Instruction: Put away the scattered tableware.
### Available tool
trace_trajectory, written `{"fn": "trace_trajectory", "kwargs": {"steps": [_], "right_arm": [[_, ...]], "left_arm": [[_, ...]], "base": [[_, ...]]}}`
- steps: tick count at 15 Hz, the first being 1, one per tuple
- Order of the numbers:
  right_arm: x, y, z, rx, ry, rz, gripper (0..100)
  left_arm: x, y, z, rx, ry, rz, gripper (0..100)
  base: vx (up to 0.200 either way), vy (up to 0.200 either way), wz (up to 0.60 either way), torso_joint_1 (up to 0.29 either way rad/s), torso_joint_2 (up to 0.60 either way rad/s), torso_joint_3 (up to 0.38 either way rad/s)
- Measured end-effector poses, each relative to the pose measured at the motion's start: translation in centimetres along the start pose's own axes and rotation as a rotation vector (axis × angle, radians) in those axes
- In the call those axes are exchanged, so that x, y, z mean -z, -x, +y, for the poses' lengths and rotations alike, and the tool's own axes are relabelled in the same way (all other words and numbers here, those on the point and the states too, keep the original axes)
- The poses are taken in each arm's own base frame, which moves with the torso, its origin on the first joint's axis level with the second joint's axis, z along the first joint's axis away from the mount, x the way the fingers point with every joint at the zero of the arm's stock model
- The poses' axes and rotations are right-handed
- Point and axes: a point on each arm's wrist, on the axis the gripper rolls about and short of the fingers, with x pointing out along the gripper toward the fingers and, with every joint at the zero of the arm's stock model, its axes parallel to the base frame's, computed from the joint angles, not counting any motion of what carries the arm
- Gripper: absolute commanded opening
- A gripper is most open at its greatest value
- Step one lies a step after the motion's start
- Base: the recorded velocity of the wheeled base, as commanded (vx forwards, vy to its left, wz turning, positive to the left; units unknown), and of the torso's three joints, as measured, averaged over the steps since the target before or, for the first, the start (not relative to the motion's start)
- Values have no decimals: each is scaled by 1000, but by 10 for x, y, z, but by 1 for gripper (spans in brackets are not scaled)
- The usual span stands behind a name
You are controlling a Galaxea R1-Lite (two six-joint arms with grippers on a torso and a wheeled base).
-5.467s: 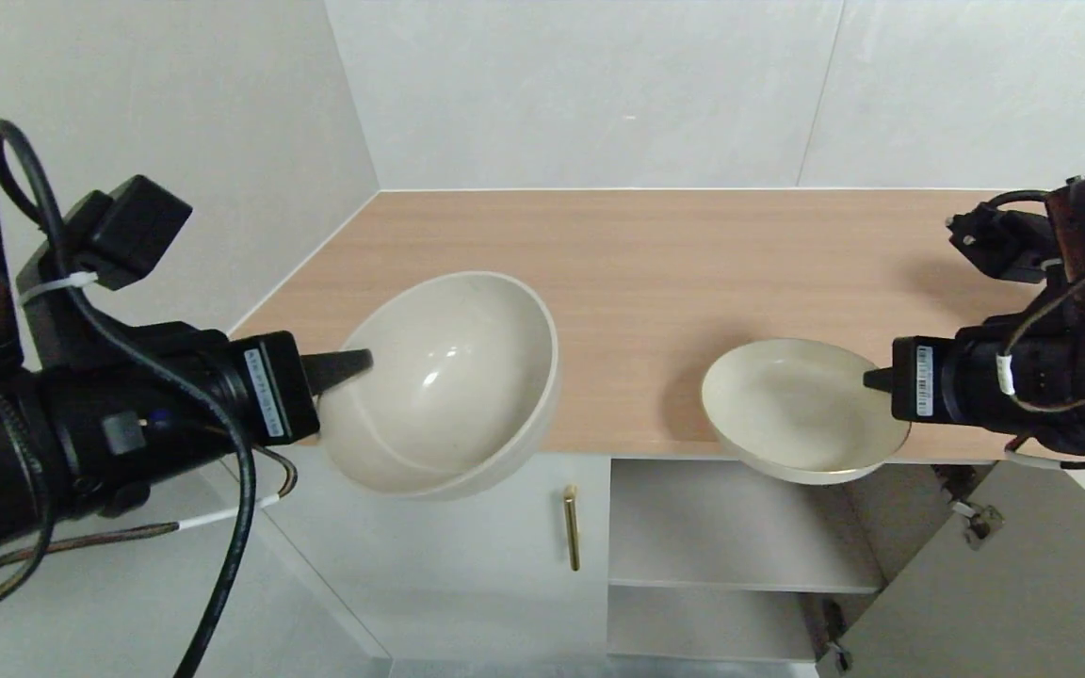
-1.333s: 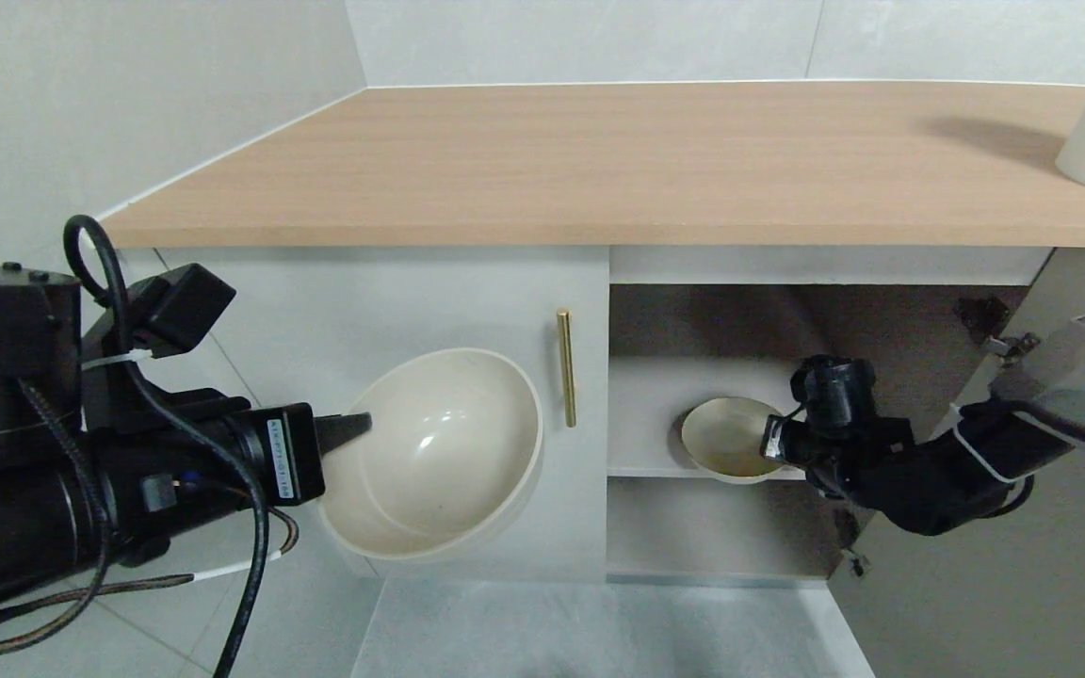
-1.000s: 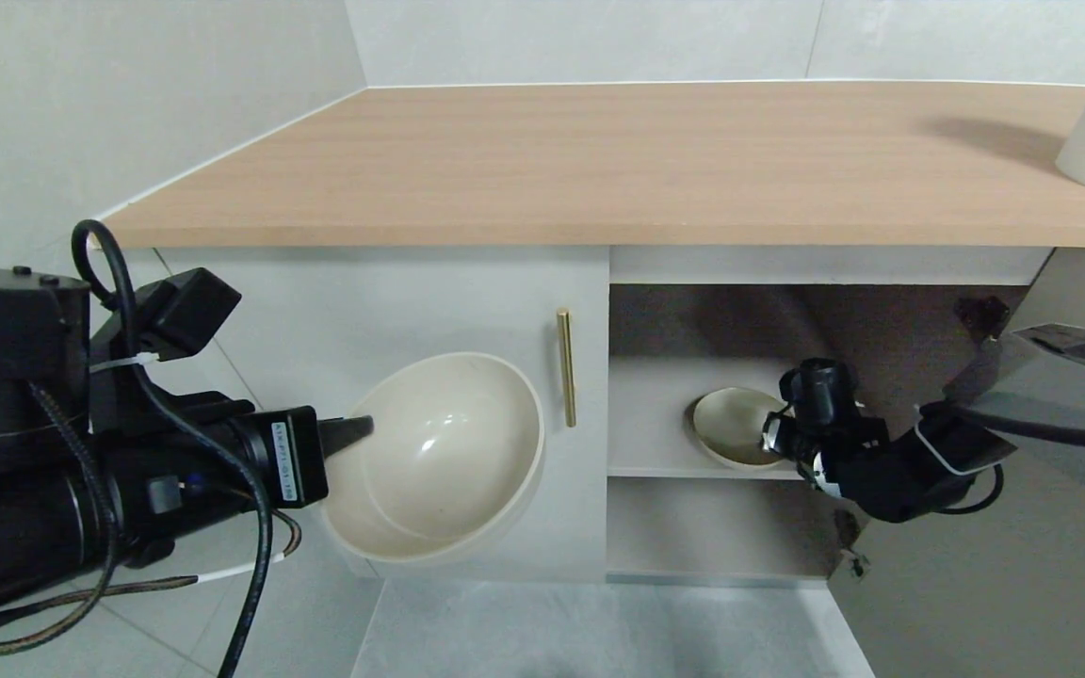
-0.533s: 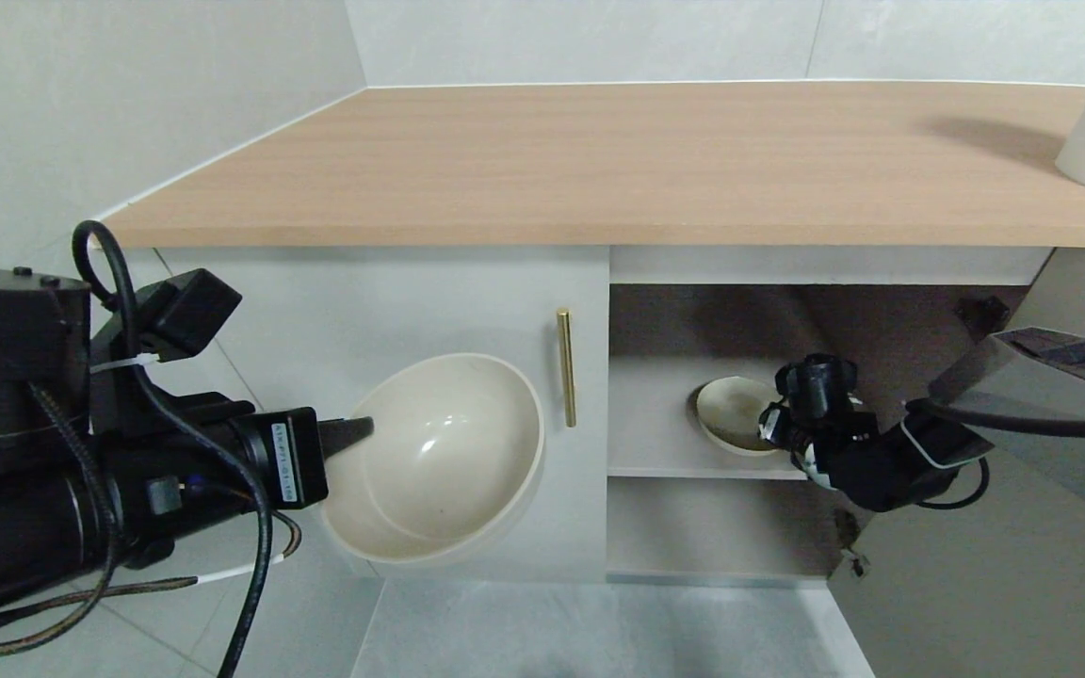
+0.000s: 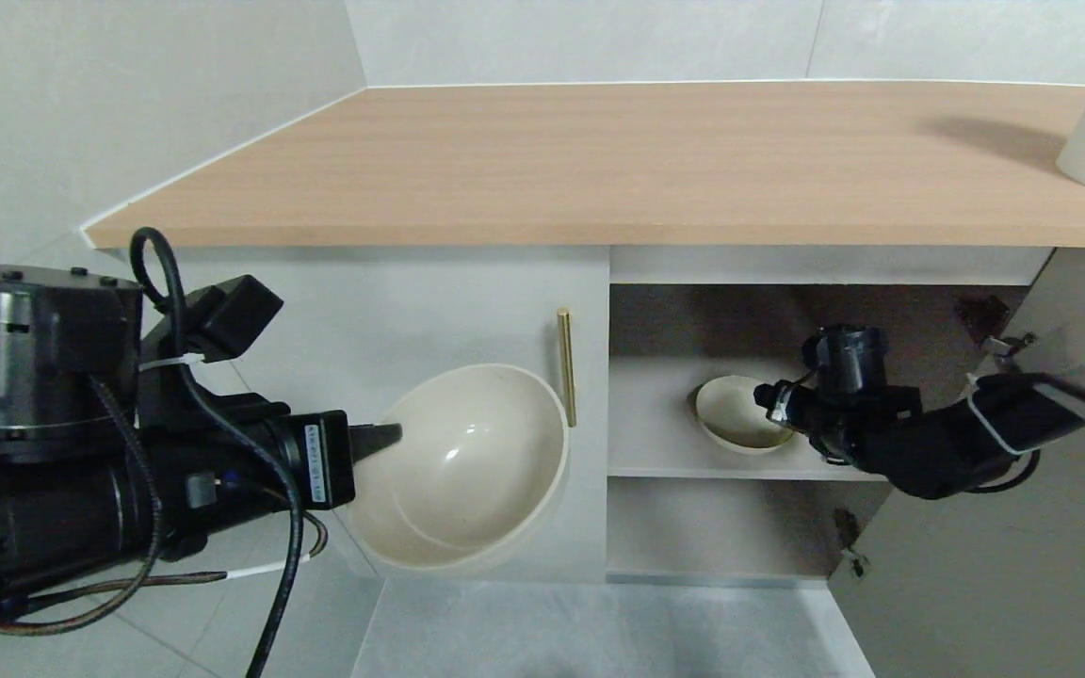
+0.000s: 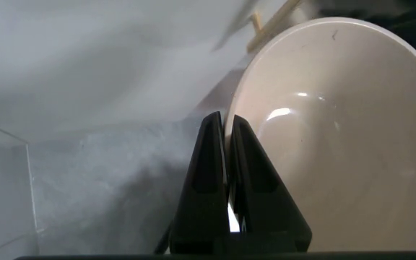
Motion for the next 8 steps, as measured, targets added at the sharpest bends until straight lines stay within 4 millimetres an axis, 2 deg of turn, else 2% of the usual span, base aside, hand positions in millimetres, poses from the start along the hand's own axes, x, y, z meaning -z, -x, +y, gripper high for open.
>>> {"fn": "trace_trajectory", "kwargs": {"steps": [2,4,7,8], "right_arm": [[-15,54,12,-148,40,102,100],[-23,119,21,-307,118,227,100],[-19,212,30,-533,253,368,100],[-18,231,30,-582,281,385,100]], "left_arm": [[8,-16,-9,11,-22,63,0],[24,-31,-25,36,-66,158,0],[43,-47,-42,-8,-128,219,0],[46,-49,-45,-23,-142,223,0]], "base": [[0,0,0,0,0,0],[0,0,0,0,0,0],[0,0,0,0,0,0],[0,0,0,0,0,0]]}}
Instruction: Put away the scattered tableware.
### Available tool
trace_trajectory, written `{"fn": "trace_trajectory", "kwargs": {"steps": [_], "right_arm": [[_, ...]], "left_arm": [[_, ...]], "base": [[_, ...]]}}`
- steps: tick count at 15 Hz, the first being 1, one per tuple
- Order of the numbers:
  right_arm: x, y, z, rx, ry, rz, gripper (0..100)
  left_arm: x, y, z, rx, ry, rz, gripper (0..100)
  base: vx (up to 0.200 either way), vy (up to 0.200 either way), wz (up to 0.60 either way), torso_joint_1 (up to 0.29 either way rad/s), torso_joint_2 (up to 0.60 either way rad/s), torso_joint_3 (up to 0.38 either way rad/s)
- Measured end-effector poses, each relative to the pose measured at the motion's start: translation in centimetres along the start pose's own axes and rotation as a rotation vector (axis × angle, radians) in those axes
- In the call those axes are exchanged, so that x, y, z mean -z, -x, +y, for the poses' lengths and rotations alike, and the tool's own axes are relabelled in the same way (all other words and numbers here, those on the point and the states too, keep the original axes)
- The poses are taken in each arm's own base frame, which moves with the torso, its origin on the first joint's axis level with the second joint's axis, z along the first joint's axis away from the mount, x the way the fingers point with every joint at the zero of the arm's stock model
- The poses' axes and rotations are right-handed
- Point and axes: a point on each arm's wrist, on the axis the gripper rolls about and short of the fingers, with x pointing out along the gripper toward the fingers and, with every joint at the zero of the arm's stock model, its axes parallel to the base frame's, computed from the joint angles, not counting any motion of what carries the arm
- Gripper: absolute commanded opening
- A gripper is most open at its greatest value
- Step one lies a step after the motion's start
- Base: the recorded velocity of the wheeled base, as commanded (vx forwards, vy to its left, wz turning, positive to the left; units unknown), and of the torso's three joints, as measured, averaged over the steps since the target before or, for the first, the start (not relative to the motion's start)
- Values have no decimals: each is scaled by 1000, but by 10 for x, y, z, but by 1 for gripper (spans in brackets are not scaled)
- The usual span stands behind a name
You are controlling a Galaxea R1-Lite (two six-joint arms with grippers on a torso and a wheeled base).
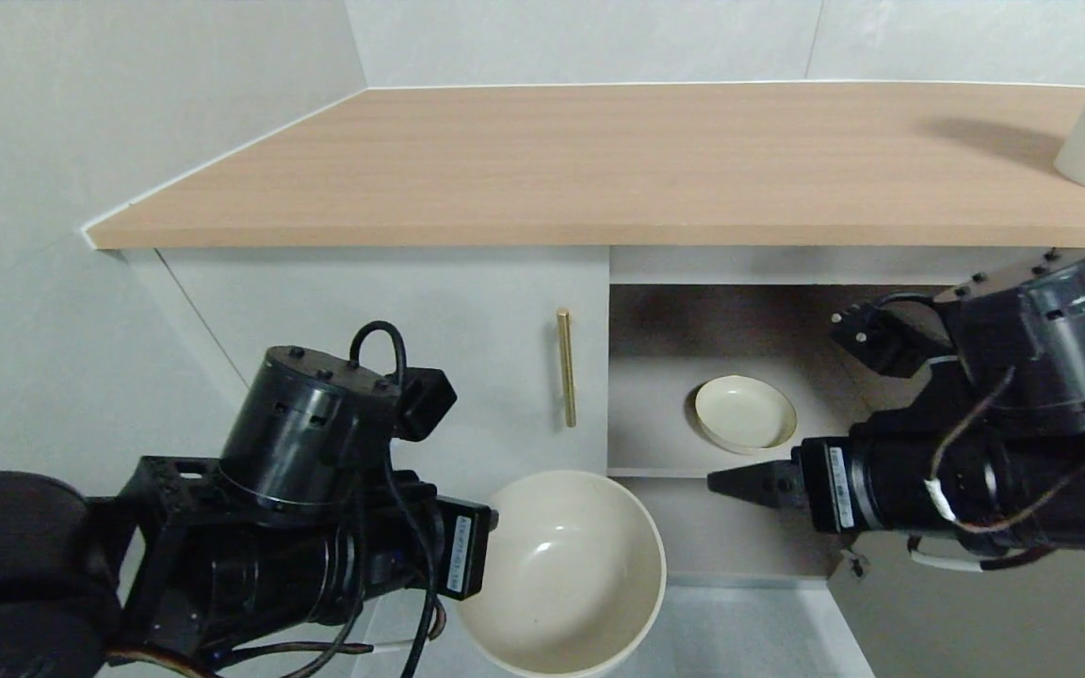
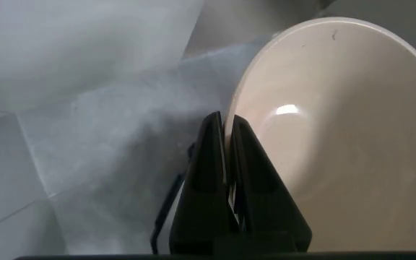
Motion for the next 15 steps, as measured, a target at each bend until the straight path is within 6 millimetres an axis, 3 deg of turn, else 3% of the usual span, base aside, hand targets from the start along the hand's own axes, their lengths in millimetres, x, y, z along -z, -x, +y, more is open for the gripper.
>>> {"fn": "trace_trajectory", "kwargs": {"steps": [2,4,9,15], "right_arm": [[9,19,17,-81,47,3,100],[19,22,28,-125,82,31,100],[30,-2,35,-110,74,101,100],[33,-31,37,-53,28,109,100]], "left_arm": [[7,-6,-9,-75,-37,-6,0],[10,-12,-14,-138,-56,-17,0],[2,-13,-21,-194,-67,-117,0],[7,-11,-24,-193,-128,-202,0]], "base": [[0,0,0,0,0,0],[0,0,0,0,0,0],[0,0,0,0,0,0],[0,0,0,0,0,0]]}}
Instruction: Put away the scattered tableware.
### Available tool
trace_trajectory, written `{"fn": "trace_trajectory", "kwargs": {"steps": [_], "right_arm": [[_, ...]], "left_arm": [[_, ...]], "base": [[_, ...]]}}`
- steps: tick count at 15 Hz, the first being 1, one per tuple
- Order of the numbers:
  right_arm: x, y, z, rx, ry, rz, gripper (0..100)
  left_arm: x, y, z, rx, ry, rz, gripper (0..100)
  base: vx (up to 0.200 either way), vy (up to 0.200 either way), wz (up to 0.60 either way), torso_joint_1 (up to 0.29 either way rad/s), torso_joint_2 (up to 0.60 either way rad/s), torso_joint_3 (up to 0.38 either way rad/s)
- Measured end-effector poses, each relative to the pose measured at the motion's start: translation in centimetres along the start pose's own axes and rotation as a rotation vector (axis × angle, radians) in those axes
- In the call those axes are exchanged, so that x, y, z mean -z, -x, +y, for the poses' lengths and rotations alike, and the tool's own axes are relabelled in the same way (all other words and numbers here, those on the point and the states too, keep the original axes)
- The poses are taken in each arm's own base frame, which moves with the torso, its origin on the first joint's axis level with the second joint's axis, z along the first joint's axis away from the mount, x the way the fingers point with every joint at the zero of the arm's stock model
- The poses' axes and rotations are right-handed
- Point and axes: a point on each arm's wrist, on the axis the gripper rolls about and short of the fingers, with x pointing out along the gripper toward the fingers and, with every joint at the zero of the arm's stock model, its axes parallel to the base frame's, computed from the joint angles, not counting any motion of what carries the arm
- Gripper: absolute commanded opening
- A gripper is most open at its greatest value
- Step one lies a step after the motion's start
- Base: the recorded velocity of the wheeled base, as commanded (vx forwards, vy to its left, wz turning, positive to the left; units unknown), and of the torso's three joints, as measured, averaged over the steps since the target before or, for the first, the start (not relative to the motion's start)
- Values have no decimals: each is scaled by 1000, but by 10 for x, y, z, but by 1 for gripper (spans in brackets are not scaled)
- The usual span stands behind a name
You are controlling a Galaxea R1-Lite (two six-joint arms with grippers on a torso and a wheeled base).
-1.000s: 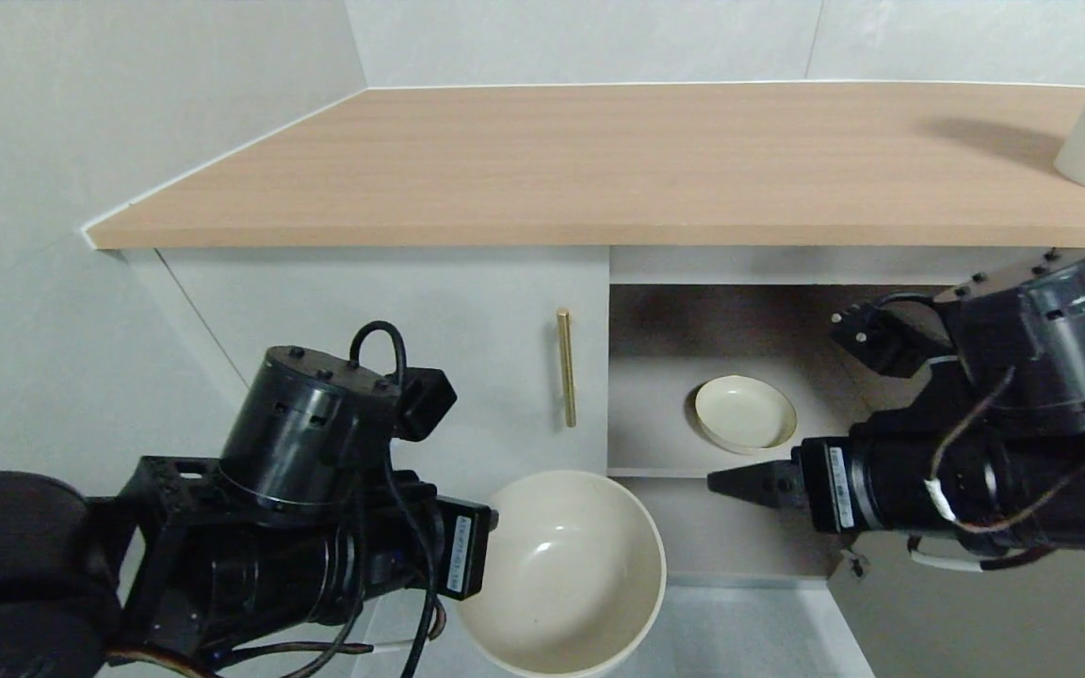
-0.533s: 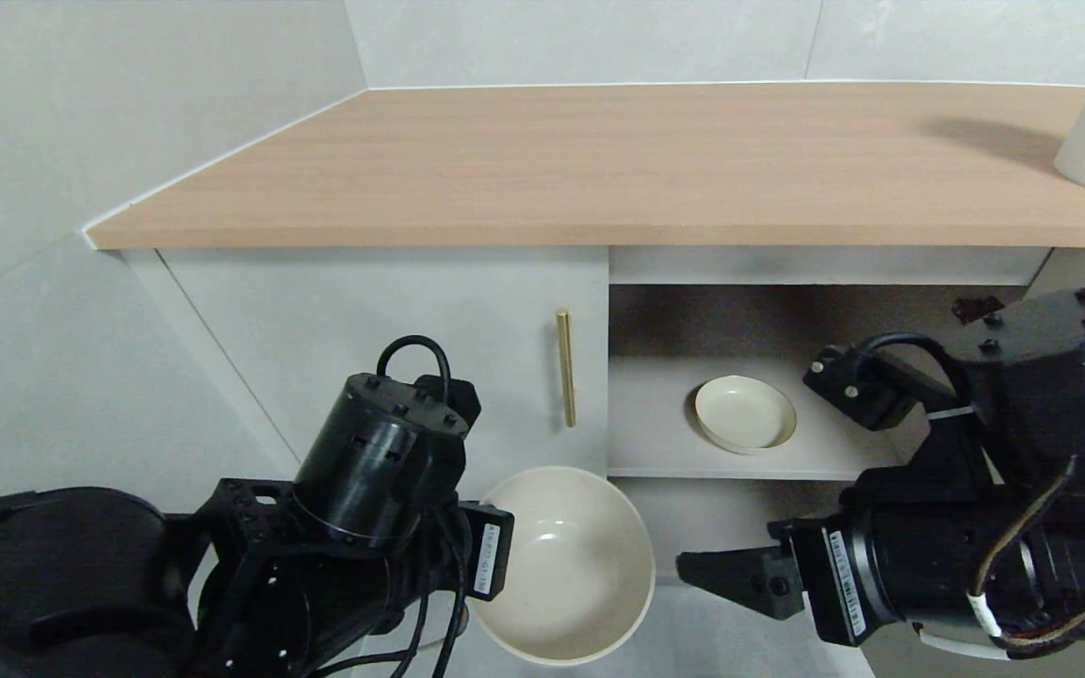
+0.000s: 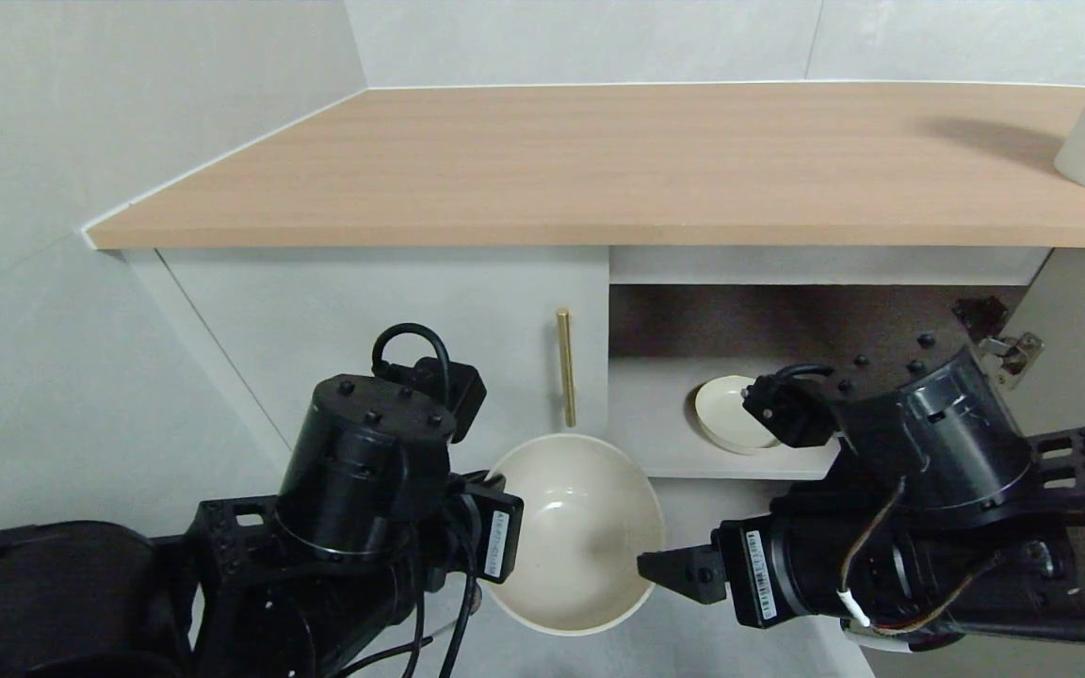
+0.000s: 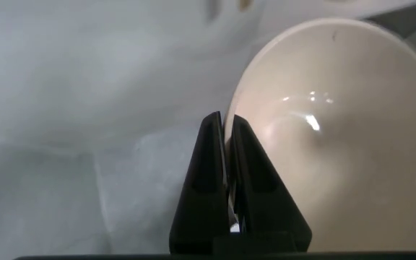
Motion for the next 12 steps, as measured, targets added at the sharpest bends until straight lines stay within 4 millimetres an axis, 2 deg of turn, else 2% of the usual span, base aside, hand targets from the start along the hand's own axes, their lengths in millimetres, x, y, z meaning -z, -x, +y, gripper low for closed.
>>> {"fn": "trace_trajectory", "kwargs": {"steps": [5,10,11,12], "right_arm": [[0,-10,-1,15,-10,-1,100],[-1,-22,-2,55,-38,-34,100],[-1,-24,-2,59,-38,-30,0],[0,-25,-2,60,-38,-27,0]], "left_arm": [[11,5,-5,35,-61,-27,0],[11,12,-7,57,-65,-42,0],[11,13,-7,59,-66,-44,0],[11,14,-7,62,-67,-45,0]], "base": [[0,0,0,0,0,0],[0,0,0,0,0,0],[0,0,0,0,0,0],[0,0,0,0,0,0]]}}
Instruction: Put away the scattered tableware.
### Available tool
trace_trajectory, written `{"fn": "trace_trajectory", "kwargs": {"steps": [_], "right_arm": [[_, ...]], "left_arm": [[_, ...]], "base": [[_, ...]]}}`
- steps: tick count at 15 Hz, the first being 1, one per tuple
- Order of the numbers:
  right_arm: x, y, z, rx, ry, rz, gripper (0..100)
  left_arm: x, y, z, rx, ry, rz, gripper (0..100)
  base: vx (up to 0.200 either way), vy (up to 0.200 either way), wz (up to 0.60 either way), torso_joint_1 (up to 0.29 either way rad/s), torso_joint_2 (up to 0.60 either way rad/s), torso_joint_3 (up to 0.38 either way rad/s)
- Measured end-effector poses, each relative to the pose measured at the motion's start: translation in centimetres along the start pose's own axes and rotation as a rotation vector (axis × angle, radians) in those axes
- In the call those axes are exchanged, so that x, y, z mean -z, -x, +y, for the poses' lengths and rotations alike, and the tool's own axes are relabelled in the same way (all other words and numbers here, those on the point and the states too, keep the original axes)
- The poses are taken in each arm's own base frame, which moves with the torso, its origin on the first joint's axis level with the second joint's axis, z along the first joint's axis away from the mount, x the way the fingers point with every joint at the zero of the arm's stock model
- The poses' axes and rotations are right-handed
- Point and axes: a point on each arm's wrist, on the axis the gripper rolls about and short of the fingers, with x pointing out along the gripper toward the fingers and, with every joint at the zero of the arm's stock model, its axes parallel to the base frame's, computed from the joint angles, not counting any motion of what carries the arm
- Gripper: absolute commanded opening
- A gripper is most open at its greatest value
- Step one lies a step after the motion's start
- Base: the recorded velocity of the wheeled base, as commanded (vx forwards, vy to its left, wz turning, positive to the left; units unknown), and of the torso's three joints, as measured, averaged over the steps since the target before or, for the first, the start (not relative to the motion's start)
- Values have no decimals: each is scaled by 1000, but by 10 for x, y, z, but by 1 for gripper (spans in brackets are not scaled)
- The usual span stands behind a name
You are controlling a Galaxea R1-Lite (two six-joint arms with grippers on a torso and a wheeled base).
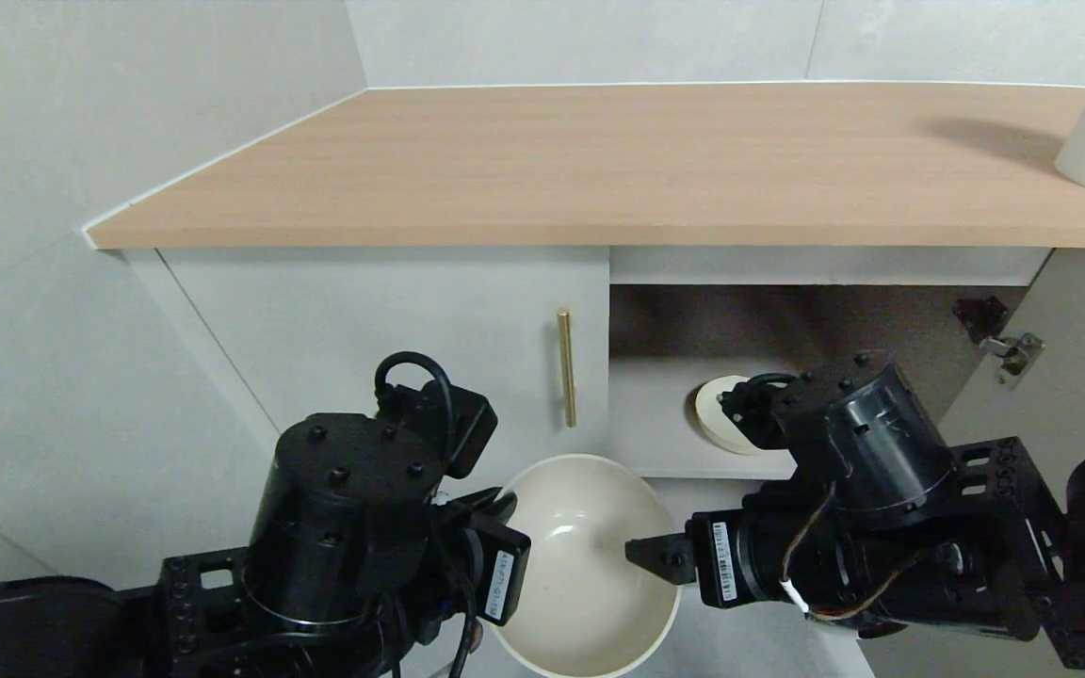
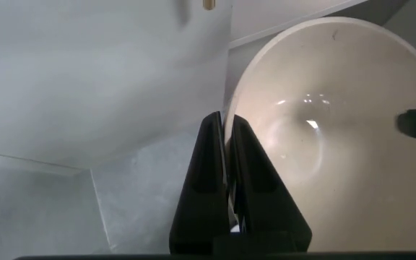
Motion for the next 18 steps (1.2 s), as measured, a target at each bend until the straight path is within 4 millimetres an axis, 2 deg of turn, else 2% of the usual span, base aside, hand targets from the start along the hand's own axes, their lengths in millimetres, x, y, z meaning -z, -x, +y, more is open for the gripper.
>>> {"fn": "trace_trajectory", "kwargs": {"steps": [10,11,16,18], "right_arm": [[2,-2,0,4,5,10,0],[2,-2,-1,4,5,12,0],[3,-2,-2,23,3,6,0],[-1,-5,-12,102,-18,-32,0]], "left_arm": [[2,1,-2,7,-11,4,0],[3,1,-2,6,-15,8,100],[-3,0,0,4,21,-46,100],[-8,-3,7,-20,56,-75,100]], "base": [[0,0,0,0,0,0],[0,0,0,0,0,0],[0,0,0,0,0,0],[0,0,0,0,0,0]]}}
